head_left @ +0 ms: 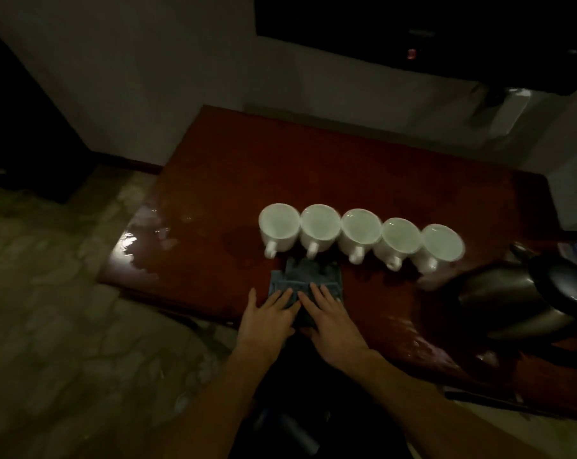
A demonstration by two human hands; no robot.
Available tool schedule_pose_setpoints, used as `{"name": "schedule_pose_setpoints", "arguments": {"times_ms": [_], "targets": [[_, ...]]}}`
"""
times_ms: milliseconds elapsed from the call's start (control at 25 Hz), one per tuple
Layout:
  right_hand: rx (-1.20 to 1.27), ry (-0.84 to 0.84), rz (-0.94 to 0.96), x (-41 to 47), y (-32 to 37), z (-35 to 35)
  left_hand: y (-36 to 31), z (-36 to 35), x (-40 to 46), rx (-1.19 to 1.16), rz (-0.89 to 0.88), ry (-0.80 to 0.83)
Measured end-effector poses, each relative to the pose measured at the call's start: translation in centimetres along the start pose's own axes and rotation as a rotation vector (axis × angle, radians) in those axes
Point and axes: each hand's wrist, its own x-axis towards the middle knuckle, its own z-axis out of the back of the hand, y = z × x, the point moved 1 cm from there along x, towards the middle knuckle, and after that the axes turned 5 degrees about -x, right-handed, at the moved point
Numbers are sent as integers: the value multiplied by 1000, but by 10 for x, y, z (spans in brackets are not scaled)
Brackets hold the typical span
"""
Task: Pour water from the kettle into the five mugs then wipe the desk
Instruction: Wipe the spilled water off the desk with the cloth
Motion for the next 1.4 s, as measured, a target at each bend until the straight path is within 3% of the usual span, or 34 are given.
{"name": "schedule_pose_setpoints", "arguments": {"times_ms": [280,600,1040,1400], "targets": [[-12,91,170,106,169,2,175,10,-50,-50,237,-68],[-85,96,197,213,245,18,292,46,-13,-60,242,-140],[-170,165,236,334,193,88,309,104,100,-54,302,-160],[-150,190,167,367,69,154,238,147,221,18,235,-152]]}}
